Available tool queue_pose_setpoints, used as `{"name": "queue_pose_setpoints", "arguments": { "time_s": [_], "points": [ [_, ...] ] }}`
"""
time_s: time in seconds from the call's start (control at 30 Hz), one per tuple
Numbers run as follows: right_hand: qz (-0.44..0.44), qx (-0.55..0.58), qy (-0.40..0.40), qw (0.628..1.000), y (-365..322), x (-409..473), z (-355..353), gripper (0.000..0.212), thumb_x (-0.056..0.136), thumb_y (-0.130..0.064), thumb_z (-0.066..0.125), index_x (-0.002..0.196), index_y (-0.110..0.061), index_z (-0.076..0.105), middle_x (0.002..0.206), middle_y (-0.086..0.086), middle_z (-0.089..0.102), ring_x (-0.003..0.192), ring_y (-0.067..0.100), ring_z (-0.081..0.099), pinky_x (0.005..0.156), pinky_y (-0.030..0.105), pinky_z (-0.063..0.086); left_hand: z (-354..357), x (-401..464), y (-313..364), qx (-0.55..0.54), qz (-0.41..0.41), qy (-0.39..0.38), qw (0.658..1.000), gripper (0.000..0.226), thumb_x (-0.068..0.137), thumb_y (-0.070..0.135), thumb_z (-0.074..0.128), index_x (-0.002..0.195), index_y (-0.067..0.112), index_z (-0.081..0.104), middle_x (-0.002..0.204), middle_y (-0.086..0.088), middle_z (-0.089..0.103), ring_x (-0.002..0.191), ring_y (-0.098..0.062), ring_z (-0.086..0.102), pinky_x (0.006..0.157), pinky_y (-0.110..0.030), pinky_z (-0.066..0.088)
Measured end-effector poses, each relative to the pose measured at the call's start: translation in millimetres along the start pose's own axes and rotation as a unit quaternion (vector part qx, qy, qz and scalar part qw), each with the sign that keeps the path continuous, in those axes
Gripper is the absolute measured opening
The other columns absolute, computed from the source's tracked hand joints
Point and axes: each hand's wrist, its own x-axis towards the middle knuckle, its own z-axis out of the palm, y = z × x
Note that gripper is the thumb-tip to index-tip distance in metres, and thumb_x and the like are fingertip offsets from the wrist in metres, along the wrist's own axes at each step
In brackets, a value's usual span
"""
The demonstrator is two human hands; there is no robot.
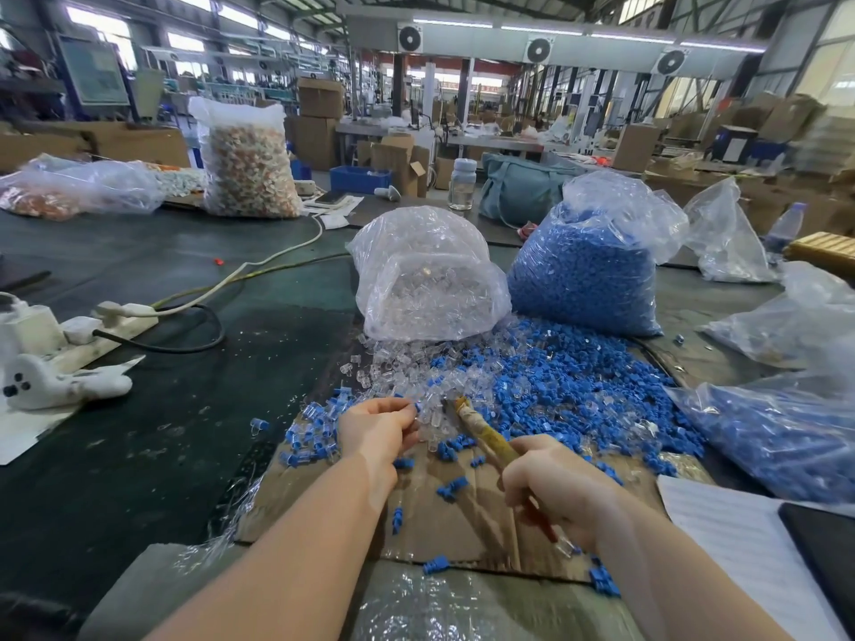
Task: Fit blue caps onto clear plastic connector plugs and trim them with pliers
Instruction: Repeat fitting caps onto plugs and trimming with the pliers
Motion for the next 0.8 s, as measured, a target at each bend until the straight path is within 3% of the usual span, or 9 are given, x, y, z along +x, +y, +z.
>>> {"name": "queue_pose_setpoints", "arguments": {
  "time_s": [0.13, 0.23, 0.3, 0.37, 0.47, 0.57, 0.6, 0.7, 0.8],
  "points": [
    [-0.047, -0.069, 0.136, 0.987, 9, 14, -10, 0.029, 0.07, 0.004, 0.06, 0.093, -0.012, 0.053, 0.08, 0.009, 0.056, 0.057, 0.016, 0.048, 0.045, 0.024, 0.038, -12, 13, -2, -0.009, 0.02, 0.067, 0.997, 0.018, 0.086, -0.005, 0.057, 0.1, 0.004, 0.065, 0.079, -0.006, 0.063, 0.061, -0.013, 0.059, 0.057, -0.023, 0.049],
    [-0.042, -0.15, 0.263, 0.952, 21, 30, -24, 0.03, 0.072, -0.007, 0.063, 0.1, -0.011, 0.053, 0.087, 0.011, 0.062, 0.079, 0.029, 0.061, 0.067, 0.039, 0.053, -20, 19, -2, 0.014, 0.06, 0.078, 0.995, 0.041, 0.088, -0.005, 0.053, 0.127, 0.008, 0.055, 0.109, -0.004, 0.063, 0.083, -0.014, 0.06, 0.074, -0.023, 0.048],
    [-0.019, -0.221, 0.318, 0.922, 31, 37, -34, 0.038, 0.076, -0.019, 0.065, 0.112, -0.011, 0.055, 0.099, 0.013, 0.061, 0.096, 0.033, 0.057, 0.083, 0.042, 0.05, -22, 18, -1, 0.04, 0.079, 0.058, 0.994, 0.051, 0.09, -0.005, 0.048, 0.138, 0.011, 0.042, 0.135, -0.005, 0.051, 0.107, -0.016, 0.057, 0.091, -0.025, 0.045],
    [-0.004, -0.277, 0.354, 0.893, 39, 41, -41, 0.049, 0.081, -0.035, 0.067, 0.122, -0.013, 0.052, 0.112, 0.014, 0.056, 0.109, 0.032, 0.048, 0.09, 0.039, 0.044, -23, 15, -2, 0.077, 0.106, 0.039, 0.991, 0.055, 0.092, -0.005, 0.045, 0.143, 0.013, 0.035, 0.144, -0.003, 0.042, 0.096, -0.007, 0.057, 0.081, -0.015, 0.047],
    [-0.001, -0.336, 0.38, 0.862, 47, 45, -47, 0.058, 0.081, -0.053, 0.063, 0.123, -0.014, 0.051, 0.12, 0.014, 0.052, 0.114, 0.031, 0.044, 0.091, 0.037, 0.039, -22, 8, -12, 0.145, 0.14, 0.007, 0.979, 0.051, 0.096, 0.001, 0.042, 0.143, 0.017, 0.033, 0.147, -0.001, 0.038, 0.11, -0.009, 0.054, 0.087, -0.012, 0.036],
    [0.004, -0.384, 0.387, 0.838, 54, 49, -50, 0.07, 0.082, -0.062, 0.056, 0.134, -0.016, 0.043, 0.128, 0.013, 0.048, 0.119, 0.03, 0.043, 0.094, 0.036, 0.039, -21, 3, -25, 0.207, 0.165, -0.017, 0.964, 0.049, 0.097, 0.004, 0.041, 0.144, 0.018, 0.032, 0.144, -0.001, 0.041, 0.065, 0.005, 0.05, 0.053, 0.004, 0.035],
    [0.006, -0.394, 0.389, 0.833, 56, 50, -50, 0.073, 0.082, -0.063, 0.054, 0.137, -0.017, 0.04, 0.13, 0.013, 0.047, 0.121, 0.029, 0.042, 0.096, 0.036, 0.038, -20, 3, -27, 0.227, 0.175, -0.019, 0.958, 0.049, 0.097, 0.005, 0.041, 0.144, 0.018, 0.032, 0.143, 0.0, 0.041, 0.065, 0.007, 0.052, 0.054, 0.004, 0.037],
    [0.01, -0.4, 0.386, 0.831, 60, 50, -52, 0.075, 0.083, -0.064, 0.052, 0.14, -0.017, 0.037, 0.132, 0.014, 0.046, 0.122, 0.03, 0.04, 0.098, 0.037, 0.037, -19, 4, -26, 0.311, 0.202, -0.023, 0.928, 0.048, 0.097, 0.009, 0.044, 0.143, 0.014, 0.032, 0.149, 0.001, 0.032, 0.119, -0.003, 0.047, 0.104, -0.019, 0.033],
    [0.012, -0.39, 0.382, 0.838, 62, 49, -53, 0.076, 0.083, -0.064, 0.052, 0.14, -0.017, 0.037, 0.129, 0.015, 0.046, 0.12, 0.031, 0.041, 0.097, 0.038, 0.038, -16, 3, -21, 0.361, 0.211, -0.03, 0.908, 0.05, 0.096, 0.014, 0.047, 0.144, 0.008, 0.031, 0.149, -0.001, 0.026, 0.091, 0.007, 0.046, 0.091, -0.013, 0.029]
  ]
}}
